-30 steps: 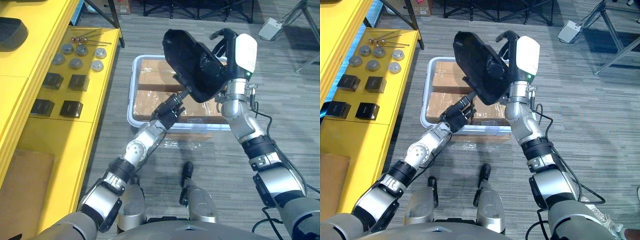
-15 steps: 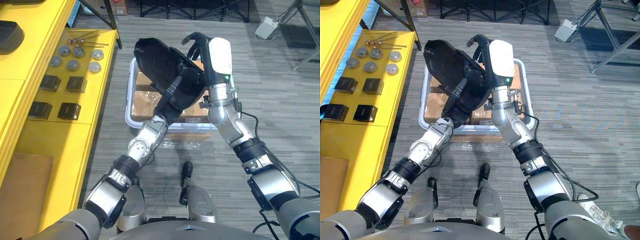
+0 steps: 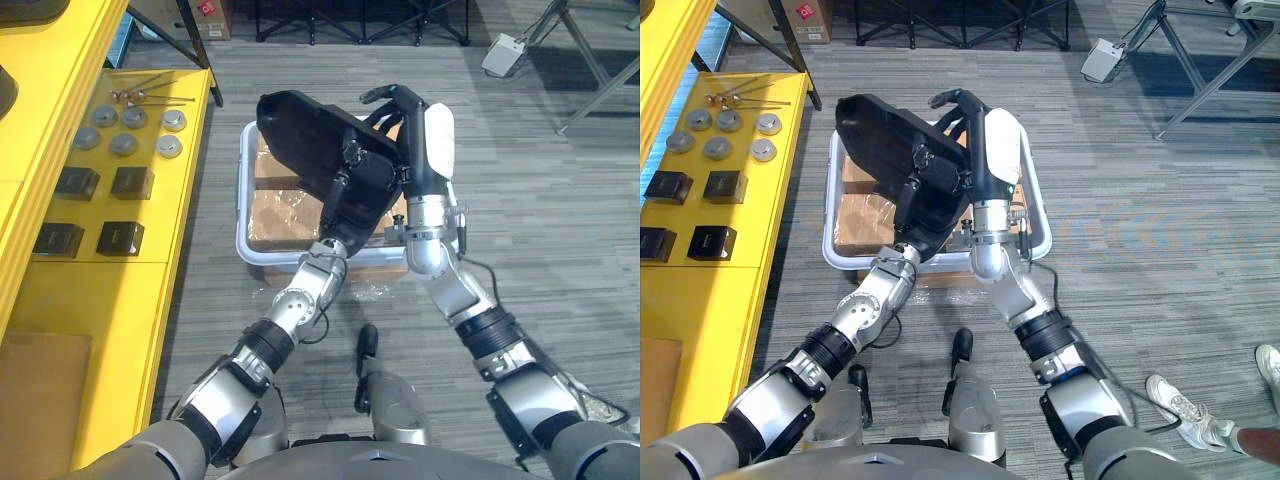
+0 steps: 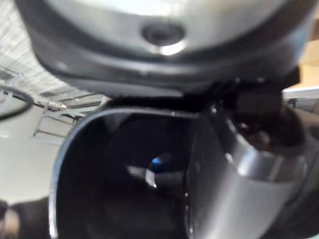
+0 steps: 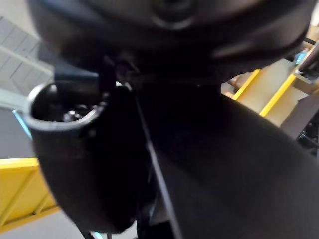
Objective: Walk over and take three plastic housings, then place them on the shelf
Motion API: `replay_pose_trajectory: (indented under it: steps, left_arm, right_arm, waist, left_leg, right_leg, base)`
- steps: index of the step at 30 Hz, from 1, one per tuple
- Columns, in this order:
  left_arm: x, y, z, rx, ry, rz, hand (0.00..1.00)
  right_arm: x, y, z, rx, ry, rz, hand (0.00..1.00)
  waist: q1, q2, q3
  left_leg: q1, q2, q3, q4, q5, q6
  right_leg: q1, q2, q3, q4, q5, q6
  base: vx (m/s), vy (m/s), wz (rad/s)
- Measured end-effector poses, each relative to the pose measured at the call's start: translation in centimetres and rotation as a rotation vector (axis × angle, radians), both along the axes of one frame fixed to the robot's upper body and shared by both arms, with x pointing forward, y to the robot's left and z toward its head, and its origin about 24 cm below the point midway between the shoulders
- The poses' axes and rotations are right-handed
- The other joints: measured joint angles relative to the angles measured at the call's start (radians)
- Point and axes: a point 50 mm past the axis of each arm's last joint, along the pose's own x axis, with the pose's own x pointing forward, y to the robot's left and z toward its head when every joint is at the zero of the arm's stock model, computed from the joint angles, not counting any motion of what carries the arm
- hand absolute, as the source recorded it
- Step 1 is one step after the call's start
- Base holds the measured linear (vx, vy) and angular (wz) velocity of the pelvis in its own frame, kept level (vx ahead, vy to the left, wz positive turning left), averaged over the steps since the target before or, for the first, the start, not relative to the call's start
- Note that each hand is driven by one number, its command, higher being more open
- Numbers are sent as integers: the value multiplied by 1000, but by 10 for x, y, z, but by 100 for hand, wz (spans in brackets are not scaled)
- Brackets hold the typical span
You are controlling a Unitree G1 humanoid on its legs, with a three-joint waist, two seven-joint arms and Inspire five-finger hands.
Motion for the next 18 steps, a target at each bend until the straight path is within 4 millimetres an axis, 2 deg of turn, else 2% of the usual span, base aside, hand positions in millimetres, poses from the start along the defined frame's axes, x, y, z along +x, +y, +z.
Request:
replay_pose_trajectory:
  steps: [7, 8, 12, 15, 18]
  left_arm:
    - [-13, -1, -19, 44, 39, 28, 0]
    - [-17, 1, -26, 110, 50, 38, 0]
    - [-22, 5, -36, 237, 72, 49, 0]
    - [-22, 10, -34, 296, 86, 79, 0]
    - [-26, 22, -32, 426, 72, 155, 0]
  right_arm:
    - [-10, 0, -24, 39, 68, -7, 0]
    - [-15, -4, -36, 39, 107, -19, 100]
    - [-27, -10, -60, 45, 180, -42, 100]
    - [-34, -10, -71, 37, 220, -30, 100]
    - [-42, -9, -83, 57, 276, -15, 100]
  waist:
    - [5, -2, -15]
    - [4, -2, -29]
    - [3, -1, -53]
    - [2, -1, -67]
    - [4, 1, -85]
  left_leg:
    - [27, -2, 16, -30, 2, 1]
    - [35, -2, 18, -36, 2, 1]
    - [51, -4, 21, -47, 1, 1]
    - [53, -4, 21, -52, 1, 1]
    - [68, -5, 21, -67, 6, 0]
  right_leg:
    - [5, -1, 11, 0, -6, 5]
    - [9, -1, 12, 1, -10, 7]
    - [21, -1, 15, 0, -16, 10]
    - [21, -1, 14, -1, -17, 10]
    - [29, -1, 12, -1, -19, 10]
  base:
    - [8, 7, -3]
    - [48, 16, -3]
    - [45, 17, -2]
    - [0, 0, 0]
    - [0, 1, 2]
